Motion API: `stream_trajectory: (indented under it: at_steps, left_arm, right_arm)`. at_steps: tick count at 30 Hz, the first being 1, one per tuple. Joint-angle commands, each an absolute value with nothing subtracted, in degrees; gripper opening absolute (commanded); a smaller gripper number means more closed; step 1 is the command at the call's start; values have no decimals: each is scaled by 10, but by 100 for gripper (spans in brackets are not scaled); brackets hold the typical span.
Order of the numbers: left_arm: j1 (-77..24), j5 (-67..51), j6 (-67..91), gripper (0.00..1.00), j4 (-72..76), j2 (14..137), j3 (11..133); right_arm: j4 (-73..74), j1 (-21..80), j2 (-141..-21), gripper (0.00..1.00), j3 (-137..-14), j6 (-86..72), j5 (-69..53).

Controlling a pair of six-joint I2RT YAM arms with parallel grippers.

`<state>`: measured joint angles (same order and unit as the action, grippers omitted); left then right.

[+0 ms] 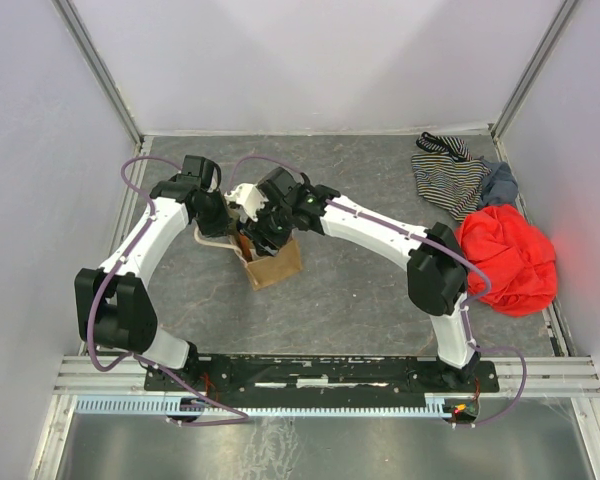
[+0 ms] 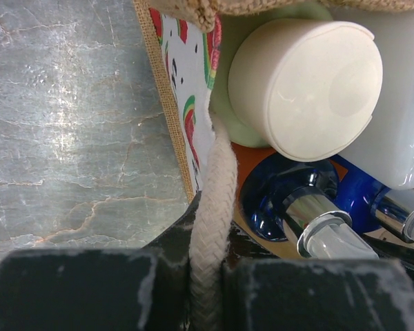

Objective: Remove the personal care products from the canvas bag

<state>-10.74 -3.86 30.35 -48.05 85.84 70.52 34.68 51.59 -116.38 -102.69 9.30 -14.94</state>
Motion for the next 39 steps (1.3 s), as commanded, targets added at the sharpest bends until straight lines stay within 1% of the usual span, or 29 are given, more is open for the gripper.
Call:
stream_trajectory:
  at_steps: [1,5,13,16,19,25,27,28,33,39]
  left_arm:
    - [-107,-67,286,5,-477,837,721]
    - [-108,-74,289,6,-472,837,717]
    - [-107,-77,292,6,-468,832,709]
    - [-107,-76,291,6,-468,832,709]
    - [-107,-79,291,6,-468,833,708]
    - [-108,-81,291,7,-465,835,703]
    - [-107,-82,292,7,-463,835,701]
    - [-108,-83,292,7,-462,834,700]
    - [-108,-83,291,7,-461,835,697]
    - [-108,-83,290,7,-460,835,695]
  right_arm:
    - [389,510,-1138,1,-1060,96,-116]
    - [401,510,-1119,1,-1091,83,-113]
    - [443,511,-1137,12,-1162,76,-121]
    - [445,510,-1139,13,-1176,70,-119]
    - [453,511,-1139,12,-1197,66,-111]
    - [481,511,-1136,7,-1274,69,-88]
    - [492,511,-1138,2,-1306,69,-81]
    - [496,511,-1138,1,-1320,68,-78]
    - [506,510,-1130,0,-1374,69,-63]
    - [505,500,-1102,1,-1395,72,-28]
